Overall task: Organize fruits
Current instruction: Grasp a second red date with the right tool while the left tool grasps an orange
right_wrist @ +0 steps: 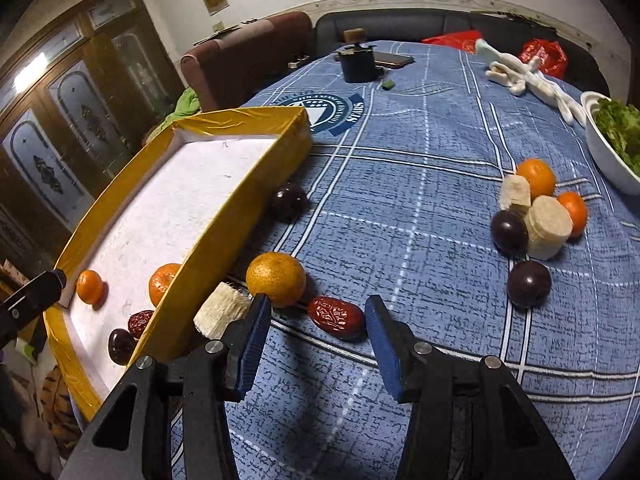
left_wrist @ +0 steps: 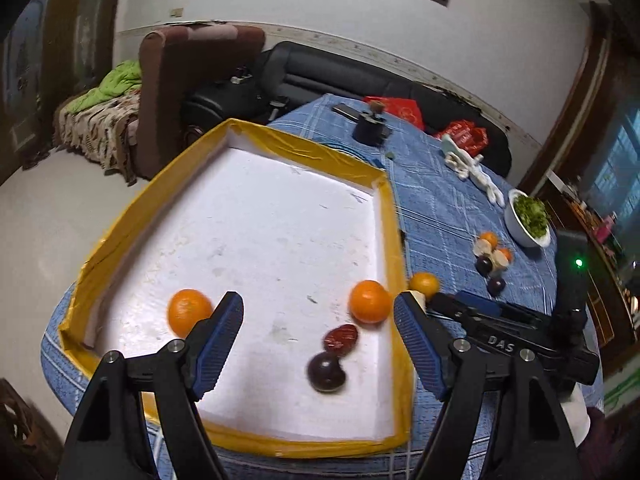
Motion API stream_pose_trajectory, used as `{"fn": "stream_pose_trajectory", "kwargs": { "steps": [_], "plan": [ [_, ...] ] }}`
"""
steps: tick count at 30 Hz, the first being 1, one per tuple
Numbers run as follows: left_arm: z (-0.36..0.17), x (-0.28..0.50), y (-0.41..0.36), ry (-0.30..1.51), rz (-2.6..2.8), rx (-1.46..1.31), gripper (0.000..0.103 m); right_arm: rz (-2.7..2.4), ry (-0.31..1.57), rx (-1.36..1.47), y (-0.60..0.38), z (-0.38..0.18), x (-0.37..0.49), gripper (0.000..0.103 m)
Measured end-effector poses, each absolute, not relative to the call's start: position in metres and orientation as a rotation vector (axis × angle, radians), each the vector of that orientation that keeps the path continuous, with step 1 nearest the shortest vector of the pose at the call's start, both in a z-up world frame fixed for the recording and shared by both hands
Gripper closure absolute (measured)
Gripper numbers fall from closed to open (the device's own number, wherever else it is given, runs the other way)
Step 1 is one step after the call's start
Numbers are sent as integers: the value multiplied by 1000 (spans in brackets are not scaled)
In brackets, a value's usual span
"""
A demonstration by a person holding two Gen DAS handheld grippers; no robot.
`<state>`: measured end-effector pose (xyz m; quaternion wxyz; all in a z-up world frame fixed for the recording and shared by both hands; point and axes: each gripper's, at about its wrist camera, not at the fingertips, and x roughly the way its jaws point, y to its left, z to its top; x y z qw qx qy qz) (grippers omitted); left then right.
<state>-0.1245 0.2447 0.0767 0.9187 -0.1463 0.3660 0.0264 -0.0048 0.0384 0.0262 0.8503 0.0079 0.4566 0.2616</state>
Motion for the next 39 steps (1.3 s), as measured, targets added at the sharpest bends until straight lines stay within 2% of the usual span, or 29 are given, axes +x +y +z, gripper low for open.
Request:
{"fn": "stream_pose_trajectory", "kwargs": {
  "steps": [2, 3, 5, 7, 14, 16, 17, 21, 22, 23, 29, 31, 32, 34, 39],
  "plan": [
    [77, -123, 239, 753, 38, -291, 26, 568, 973, 1, 40, 24, -9, 58],
    [77, -121, 236, 756, 29, -286, 26, 559, 956, -35, 41, 23, -13, 66],
    [76, -119, 231, 761, 24, -280, 26, 567, 947, -54, 40, 22, -17, 69],
    [75, -116, 225, 769, 22, -272, 26, 569, 949, -37, 36, 22, -18, 82],
    [77, -105, 199, 786, -4, -204, 26, 592, 940, -8, 31, 24, -16, 81],
    [77, -102, 192, 787, -14, -188, 26, 585, 930, -49, 36, 25, -14, 73],
    [78, -100, 190, 788, -18, -182, 26, 580, 928, -69, 40, 25, -12, 73],
    [78, -91, 177, 796, -39, -143, 26, 605, 938, -74, 44, 23, -4, 73],
    [79, -87, 173, 800, -51, -129, 26, 612, 937, -67, 43, 23, -4, 78],
    [80, -84, 169, 803, -61, -118, 26, 620, 940, -54, 41, 23, -5, 79],
    [76, -57, 131, 834, -140, 16, 26, 513, 892, 42, -2, 35, 0, 79],
    [70, -47, 119, 860, -152, 68, 31, 493, 885, 91, -17, 38, 4, 79],
    [65, -40, 113, 884, -162, 94, 46, 482, 887, 122, -26, 38, 7, 79],
    [55, -25, 104, 940, -162, 133, 61, 466, 898, 156, -35, 37, 12, 79],
    [37, -4, 103, 999, -113, 182, 61, 481, 901, 178, -37, 39, 14, 79]
  ]
}}
